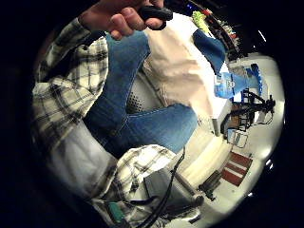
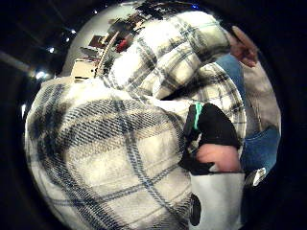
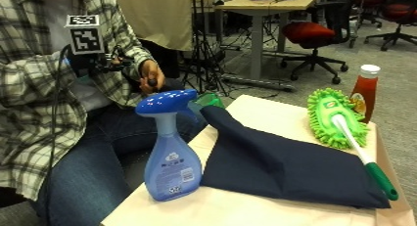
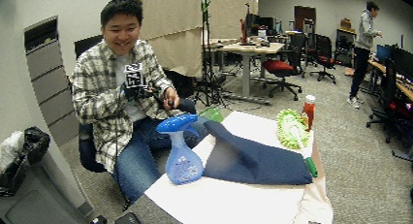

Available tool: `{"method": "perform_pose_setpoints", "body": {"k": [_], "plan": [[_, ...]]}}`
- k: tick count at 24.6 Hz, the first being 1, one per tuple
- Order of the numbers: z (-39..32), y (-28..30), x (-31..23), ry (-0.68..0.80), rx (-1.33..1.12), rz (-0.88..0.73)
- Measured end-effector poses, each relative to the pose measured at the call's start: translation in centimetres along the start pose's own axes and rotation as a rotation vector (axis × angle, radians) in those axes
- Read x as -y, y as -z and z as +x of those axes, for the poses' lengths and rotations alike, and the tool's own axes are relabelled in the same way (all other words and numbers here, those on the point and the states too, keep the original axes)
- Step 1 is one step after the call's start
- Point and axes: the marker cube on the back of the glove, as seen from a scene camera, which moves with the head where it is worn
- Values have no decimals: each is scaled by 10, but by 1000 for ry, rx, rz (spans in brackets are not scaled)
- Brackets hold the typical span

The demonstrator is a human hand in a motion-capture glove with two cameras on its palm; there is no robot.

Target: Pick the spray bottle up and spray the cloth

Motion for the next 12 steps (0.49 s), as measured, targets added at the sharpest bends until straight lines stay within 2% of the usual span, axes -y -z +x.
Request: {"method": "perform_pose_setpoints", "body": {"k": [12], "plan": [[0,-1,6,-11,18,8]]}}
